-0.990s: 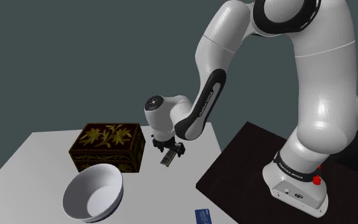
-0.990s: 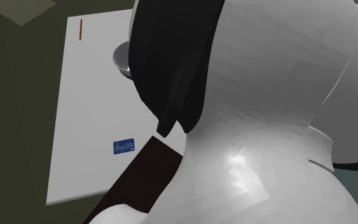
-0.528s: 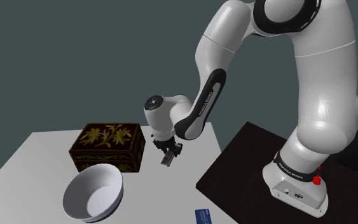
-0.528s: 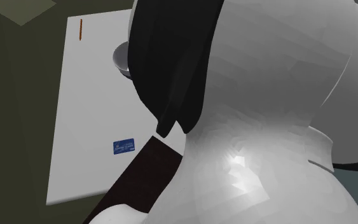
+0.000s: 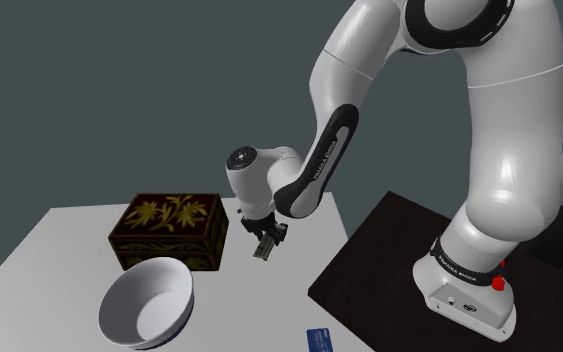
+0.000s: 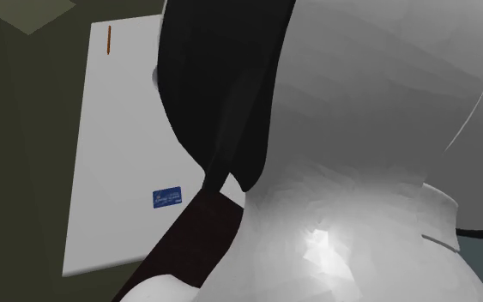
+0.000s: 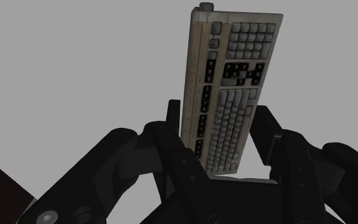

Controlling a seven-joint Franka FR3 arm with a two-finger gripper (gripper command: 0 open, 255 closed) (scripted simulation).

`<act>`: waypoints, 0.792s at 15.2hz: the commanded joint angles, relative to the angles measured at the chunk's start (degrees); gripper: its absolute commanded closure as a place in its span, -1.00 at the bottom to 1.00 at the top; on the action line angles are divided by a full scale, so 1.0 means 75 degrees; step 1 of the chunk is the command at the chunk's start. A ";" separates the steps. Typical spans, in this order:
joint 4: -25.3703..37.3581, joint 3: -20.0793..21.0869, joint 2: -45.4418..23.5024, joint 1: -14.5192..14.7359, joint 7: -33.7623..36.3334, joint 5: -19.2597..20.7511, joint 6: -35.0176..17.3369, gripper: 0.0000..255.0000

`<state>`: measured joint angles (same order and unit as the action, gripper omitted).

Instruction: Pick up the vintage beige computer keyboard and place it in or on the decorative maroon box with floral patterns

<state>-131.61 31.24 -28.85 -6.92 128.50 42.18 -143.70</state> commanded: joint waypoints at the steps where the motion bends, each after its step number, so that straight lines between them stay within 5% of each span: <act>1: -0.0050 0.0138 0.0185 -0.0123 -0.0170 -0.0193 0.0100 1.00; 12: -0.0303 0.0986 0.1350 -0.0752 -0.1111 -0.1452 0.0704 1.00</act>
<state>-133.87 38.16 -19.34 -12.26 120.74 32.08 -138.84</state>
